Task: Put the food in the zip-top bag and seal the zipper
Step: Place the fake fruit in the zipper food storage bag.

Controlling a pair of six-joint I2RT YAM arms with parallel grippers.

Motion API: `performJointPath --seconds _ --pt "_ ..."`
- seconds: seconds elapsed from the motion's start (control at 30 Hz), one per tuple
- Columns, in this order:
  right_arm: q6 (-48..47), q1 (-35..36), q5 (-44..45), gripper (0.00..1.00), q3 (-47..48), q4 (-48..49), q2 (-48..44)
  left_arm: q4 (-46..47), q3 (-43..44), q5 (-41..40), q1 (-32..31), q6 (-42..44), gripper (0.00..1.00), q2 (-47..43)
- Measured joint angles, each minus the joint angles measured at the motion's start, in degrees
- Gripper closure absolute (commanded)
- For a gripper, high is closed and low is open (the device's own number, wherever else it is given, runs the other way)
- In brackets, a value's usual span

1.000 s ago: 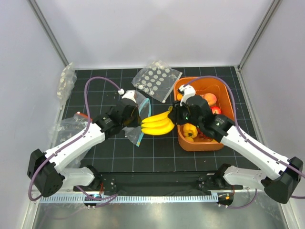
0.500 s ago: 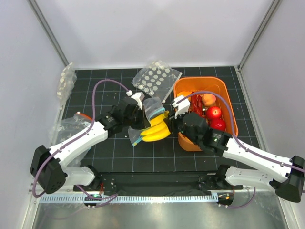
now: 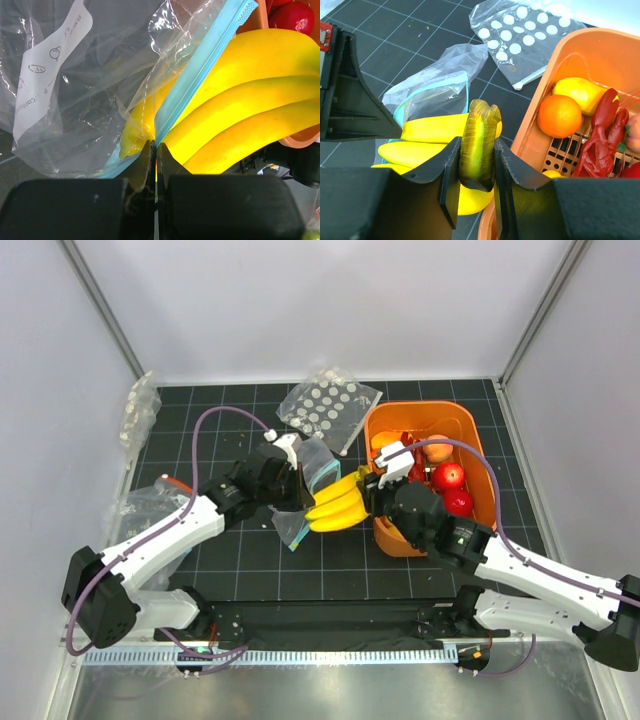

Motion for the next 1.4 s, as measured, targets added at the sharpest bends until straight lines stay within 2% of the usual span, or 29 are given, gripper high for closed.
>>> performJointPath --seconds 0.47,0.77,0.93,1.13,1.4 --pt "0.1 0.1 10.1 0.98 -2.5 2.3 -2.3 -0.8 -0.1 -2.1 0.0 1.2 1.00 -1.0" --pt "-0.2 0.0 10.7 0.99 -2.8 4.4 -1.5 2.6 -1.5 11.3 0.4 -0.5 1.00 0.1" --pt "-0.2 0.0 11.1 0.99 -2.8 4.6 0.8 3.9 -2.2 14.5 0.3 -1.8 1.00 -0.6" --pt "-1.2 0.0 11.4 0.99 -4.3 6.1 -1.4 4.2 -2.9 14.7 0.3 -1.9 1.00 -3.7" --pt "-1.7 0.0 13.0 0.99 -7.1 7.1 -9.9 0.5 -2.8 6.8 0.2 -1.4 1.00 -4.7"
